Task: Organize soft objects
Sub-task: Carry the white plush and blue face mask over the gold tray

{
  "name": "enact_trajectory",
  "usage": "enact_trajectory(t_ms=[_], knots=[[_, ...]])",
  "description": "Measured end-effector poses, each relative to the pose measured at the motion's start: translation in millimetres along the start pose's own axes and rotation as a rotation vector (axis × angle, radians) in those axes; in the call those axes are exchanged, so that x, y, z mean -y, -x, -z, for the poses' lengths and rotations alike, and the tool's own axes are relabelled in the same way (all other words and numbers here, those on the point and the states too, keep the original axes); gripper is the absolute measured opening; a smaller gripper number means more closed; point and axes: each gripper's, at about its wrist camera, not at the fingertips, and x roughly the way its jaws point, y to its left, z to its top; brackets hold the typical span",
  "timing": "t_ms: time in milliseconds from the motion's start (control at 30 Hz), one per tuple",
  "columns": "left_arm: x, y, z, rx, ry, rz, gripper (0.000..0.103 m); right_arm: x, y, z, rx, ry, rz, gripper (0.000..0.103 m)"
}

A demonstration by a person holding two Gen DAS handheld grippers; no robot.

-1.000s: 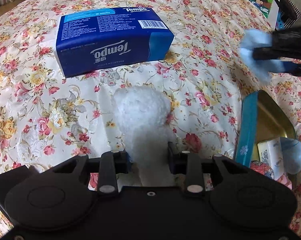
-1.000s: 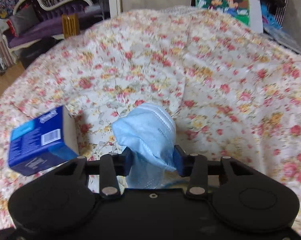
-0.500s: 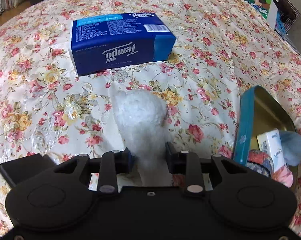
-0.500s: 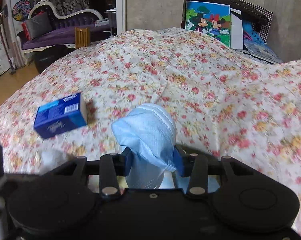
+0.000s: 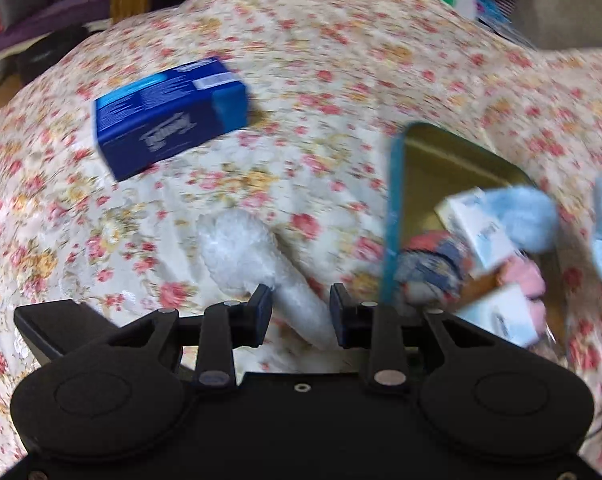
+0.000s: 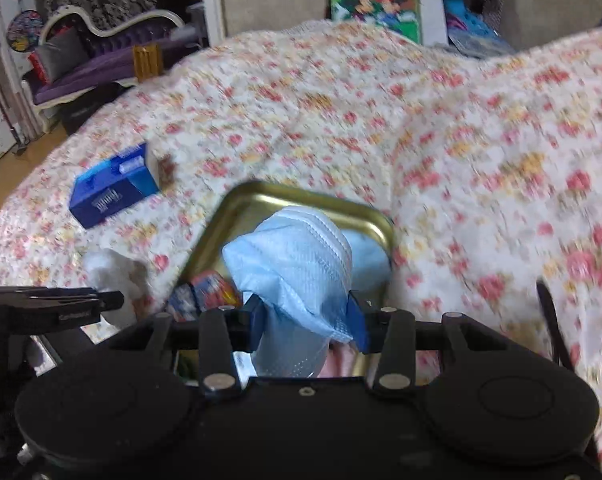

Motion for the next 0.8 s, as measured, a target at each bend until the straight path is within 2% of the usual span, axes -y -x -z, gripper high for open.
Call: enact_trajectory(t_ms=[133,300,433,500,567,600,667,800], knots=[[23.4,3.3,3.9,-0.013,-0.070,0.013,0.032,10.0,-4.1,12.5,-0.029,-0.033,-0.008,0.042],[36.5,6.2,-2.0,-0.027,-0.072,0.033,0.031,18.6,-5.9,22.2,-0.036,-0.066,-0.033,0.042],[36.4,1.7,-5.5,-0.029,-0.060,-0.019,0.032,22.1,-7.5,26.1,-0.033,-0.073,-0.048,0.042],[33.0,-3.1,-5.8,-0.032,-0.049,-0.056,0.042,23.1,-8.0,27.2,-0.031,-0.074,-0.055,0.042],[30.2,-7.4,-6.2,-0.035,-0.048,-0.067,0.047,23.4,-8.5,27.0,-0.029,-0.078,-0.066,0.042],[29.4,-9.5,-6.8,-0.040,-0.047,-0.070,0.054,23.2,-8.8,27.1,-0.029,-0.079,-0.071,0.042],[28.0,-14.7,-8.0,-0.057,-0.039,-0.082,0.062,22.3,-9.3,27.2,-0.032,-0.083,-0.083,0.042],[25.4,-27.7,-10.0,-0.091,-0.018,-0.115,0.065,20.2,-9.7,28.8,-0.041,-0.089,-0.104,0.042]])
